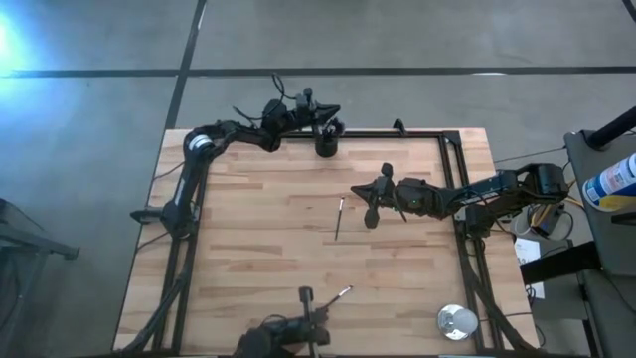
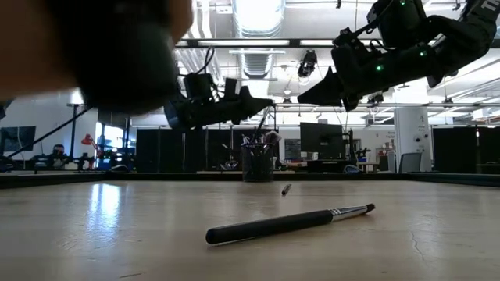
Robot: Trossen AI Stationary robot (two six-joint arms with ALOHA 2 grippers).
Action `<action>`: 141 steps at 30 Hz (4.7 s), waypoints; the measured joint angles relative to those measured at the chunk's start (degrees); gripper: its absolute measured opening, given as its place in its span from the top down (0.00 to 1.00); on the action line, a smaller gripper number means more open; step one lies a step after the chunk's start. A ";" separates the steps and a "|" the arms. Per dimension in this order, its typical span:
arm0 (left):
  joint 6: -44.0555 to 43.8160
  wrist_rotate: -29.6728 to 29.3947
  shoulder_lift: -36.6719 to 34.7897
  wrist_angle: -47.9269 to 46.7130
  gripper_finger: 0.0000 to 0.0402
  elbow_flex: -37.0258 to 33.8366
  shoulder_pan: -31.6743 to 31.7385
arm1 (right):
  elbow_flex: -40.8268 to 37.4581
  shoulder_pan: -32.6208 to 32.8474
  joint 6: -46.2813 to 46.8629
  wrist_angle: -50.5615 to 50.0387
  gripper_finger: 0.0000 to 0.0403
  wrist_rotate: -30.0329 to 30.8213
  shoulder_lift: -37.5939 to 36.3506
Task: Put items in baskets/containers
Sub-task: Put the black eyeshadow brush into the black pen holder
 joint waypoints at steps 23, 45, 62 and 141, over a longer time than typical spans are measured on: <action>0.18 0.77 2.25 0.02 1.00 -3.88 1.07 | 0.00 0.00 -0.90 -0.02 0.98 -0.02 0.00; 2.79 2.55 -4.39 -11.92 0.99 -4.50 3.07 | -0.13 0.00 -0.87 -0.25 0.98 -0.13 0.00; 11.46 -7.27 -30.88 -17.09 1.00 -40.89 -0.65 | 2.35 -2.03 10.46 -3.25 0.98 -0.65 3.73; 5.99 -10.24 -33.94 -1.20 1.00 -54.34 -3.30 | 32.74 -11.49 11.67 -24.50 0.98 9.00 15.82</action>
